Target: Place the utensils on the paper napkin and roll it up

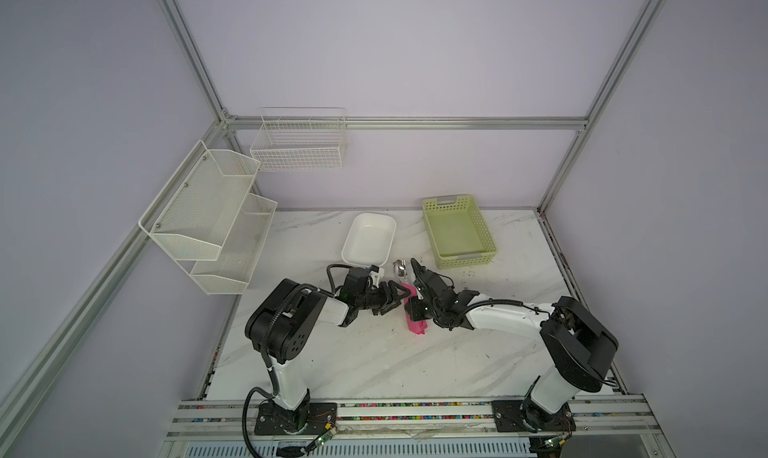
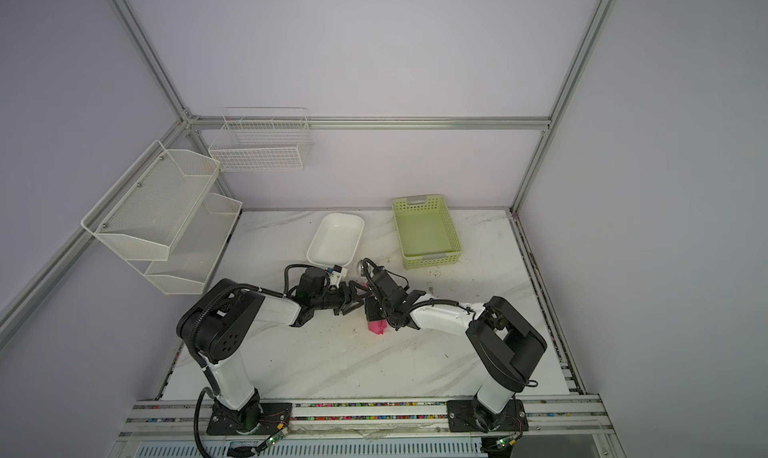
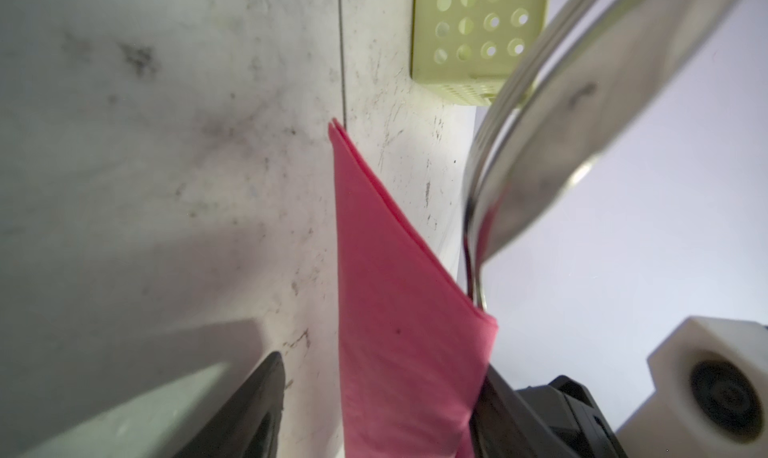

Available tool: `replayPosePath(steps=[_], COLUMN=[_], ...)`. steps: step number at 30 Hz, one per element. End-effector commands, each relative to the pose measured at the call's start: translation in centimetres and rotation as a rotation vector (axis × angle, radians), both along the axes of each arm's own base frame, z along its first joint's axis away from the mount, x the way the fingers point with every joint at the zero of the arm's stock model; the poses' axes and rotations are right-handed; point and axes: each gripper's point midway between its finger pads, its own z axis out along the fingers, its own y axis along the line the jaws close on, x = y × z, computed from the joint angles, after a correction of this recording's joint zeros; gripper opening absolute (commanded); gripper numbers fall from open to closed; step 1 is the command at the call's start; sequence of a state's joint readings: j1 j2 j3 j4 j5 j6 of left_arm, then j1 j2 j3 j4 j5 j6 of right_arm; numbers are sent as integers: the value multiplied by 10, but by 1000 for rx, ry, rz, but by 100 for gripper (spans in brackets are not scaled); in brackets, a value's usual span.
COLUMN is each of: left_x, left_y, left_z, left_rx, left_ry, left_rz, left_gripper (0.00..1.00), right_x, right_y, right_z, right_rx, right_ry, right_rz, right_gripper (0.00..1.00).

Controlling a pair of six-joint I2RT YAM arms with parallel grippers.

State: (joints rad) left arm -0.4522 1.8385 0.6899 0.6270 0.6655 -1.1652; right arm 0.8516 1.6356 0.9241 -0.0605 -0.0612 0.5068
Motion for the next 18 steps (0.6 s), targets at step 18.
replayPosePath(steps=[18], left_x=[16], left_y=[-15], left_z=[42], left_rx=[-252], left_ry=[-58], left_rz=[33], left_gripper=[68], right_x=[5], right_y=[23], right_z=[46], right_rx=[130], right_ry=[-72], right_rz=[50], right_gripper=[0])
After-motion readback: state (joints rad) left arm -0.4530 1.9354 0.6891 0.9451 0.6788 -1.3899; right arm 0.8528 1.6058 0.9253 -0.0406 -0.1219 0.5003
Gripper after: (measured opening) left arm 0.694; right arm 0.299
